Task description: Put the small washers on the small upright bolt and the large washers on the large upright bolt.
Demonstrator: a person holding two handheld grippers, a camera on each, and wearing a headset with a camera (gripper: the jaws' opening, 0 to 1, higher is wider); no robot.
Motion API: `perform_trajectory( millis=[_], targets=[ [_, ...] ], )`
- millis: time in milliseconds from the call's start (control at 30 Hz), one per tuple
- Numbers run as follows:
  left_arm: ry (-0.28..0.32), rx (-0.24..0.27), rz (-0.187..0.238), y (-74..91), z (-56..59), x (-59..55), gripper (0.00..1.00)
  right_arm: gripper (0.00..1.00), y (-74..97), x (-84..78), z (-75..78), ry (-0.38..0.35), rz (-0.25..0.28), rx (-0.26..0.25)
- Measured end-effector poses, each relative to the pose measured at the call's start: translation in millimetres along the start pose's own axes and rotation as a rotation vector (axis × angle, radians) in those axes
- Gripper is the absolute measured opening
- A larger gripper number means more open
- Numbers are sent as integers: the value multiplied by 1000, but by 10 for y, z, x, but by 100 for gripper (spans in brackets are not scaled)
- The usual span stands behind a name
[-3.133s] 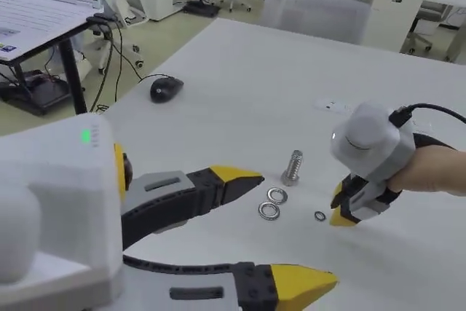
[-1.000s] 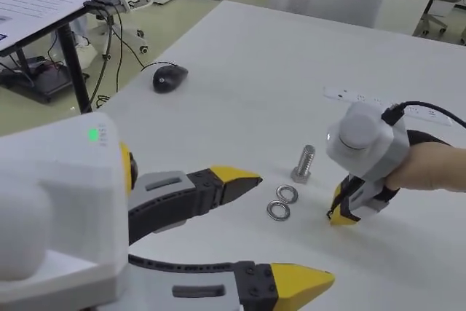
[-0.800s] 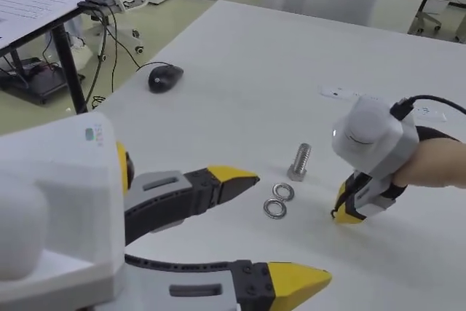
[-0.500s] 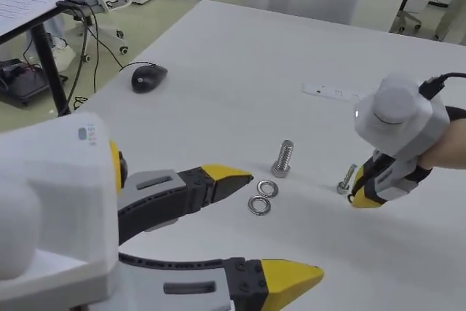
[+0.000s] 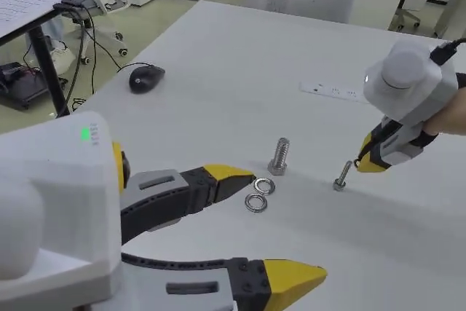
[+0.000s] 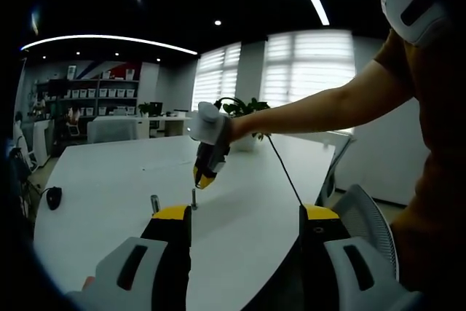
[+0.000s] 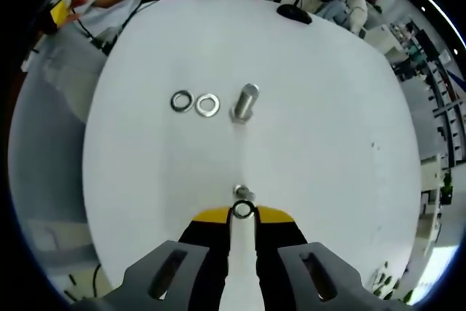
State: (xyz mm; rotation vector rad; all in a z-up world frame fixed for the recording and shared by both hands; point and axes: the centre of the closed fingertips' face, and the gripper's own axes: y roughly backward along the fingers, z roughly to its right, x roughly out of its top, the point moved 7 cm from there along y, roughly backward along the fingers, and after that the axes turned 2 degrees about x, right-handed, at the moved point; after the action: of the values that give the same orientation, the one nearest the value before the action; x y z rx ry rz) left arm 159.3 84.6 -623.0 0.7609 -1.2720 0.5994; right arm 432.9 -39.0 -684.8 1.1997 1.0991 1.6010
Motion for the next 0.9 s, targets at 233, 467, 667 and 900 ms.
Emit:
perform_trajectory(
  millis=[233, 467, 667, 900],
  targets=[
    [6, 13, 0, 28, -13, -8, 59, 12, -60, 50, 73, 17, -16, 9],
    [9, 21, 4, 44, -31, -8, 59, 12, -142, 44, 98, 20, -36, 25],
    [11, 25, 5, 44, -55, -11, 59, 12, -220, 42, 104, 27, -50, 33],
    [13, 25, 0, 37, -64, -17, 59, 13, -367, 4, 98, 14, -62, 60]
  ],
)
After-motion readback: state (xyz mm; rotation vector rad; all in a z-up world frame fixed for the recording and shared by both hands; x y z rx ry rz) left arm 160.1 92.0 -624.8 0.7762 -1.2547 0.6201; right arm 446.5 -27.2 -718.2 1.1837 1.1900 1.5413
